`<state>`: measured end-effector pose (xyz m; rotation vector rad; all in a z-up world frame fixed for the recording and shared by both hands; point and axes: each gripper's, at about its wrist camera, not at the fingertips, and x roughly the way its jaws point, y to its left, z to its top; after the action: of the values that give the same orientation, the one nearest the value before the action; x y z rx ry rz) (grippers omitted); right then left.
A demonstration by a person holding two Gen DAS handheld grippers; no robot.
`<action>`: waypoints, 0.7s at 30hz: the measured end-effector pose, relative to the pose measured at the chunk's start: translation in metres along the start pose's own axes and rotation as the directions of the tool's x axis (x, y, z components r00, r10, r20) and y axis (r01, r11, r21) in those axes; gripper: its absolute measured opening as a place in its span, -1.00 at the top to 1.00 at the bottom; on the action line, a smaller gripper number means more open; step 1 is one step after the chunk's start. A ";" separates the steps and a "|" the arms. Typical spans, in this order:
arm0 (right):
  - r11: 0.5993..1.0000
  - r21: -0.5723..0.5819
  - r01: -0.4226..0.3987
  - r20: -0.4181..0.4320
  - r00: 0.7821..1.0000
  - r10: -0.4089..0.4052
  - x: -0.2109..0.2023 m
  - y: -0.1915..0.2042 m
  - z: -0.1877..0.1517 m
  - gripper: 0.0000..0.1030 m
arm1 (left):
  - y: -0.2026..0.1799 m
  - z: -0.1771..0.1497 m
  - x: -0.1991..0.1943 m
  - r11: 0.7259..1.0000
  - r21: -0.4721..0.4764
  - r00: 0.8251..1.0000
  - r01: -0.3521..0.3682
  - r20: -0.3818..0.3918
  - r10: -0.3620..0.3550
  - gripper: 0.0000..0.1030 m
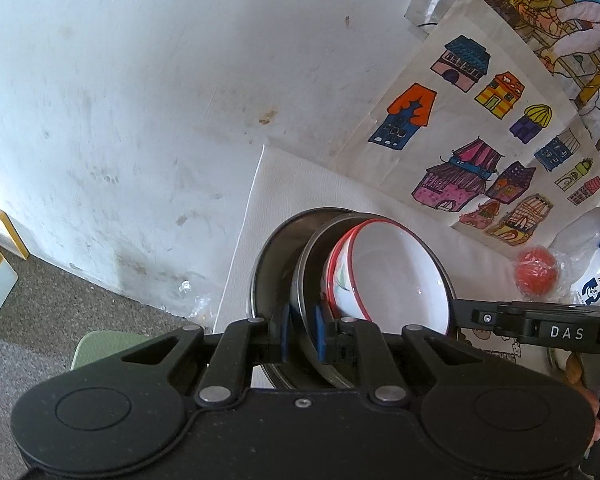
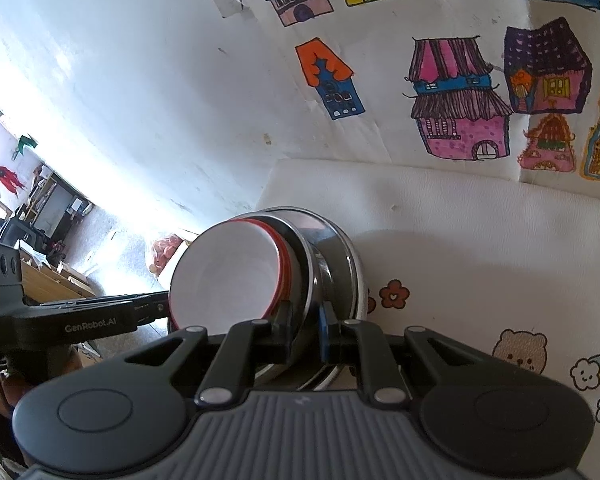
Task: Organize plates and bowls
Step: 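Lift the steel bowl with nested white bowls and carry it to the steel plates, then lower the steel bowl onto the plate stack and open both grippers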
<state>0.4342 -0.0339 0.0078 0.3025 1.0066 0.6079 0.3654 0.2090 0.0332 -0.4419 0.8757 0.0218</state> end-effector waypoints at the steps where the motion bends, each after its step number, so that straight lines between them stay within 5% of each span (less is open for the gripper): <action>1: 1.000 0.002 0.000 -0.001 1.000 0.000 0.000 -0.001 0.000 0.70 | 0.000 0.000 0.000 1.000 0.001 1.000 -0.001 0.001 0.001 0.74; 15: 1.000 0.003 -0.007 0.032 0.999 0.007 -0.003 -0.003 -0.008 0.57 | 0.002 -0.002 -0.001 1.000 -0.008 1.000 0.008 0.024 -0.007 0.74; 21: 1.000 0.002 0.009 0.095 0.995 -0.009 -0.015 -0.004 -0.025 0.36 | 0.001 -0.012 -0.006 1.000 -0.013 0.998 -0.012 0.062 0.013 0.49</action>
<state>0.4083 -0.0472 0.0039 0.3251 0.9168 0.5796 0.3531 0.2063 0.0306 -0.4458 0.8175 0.0522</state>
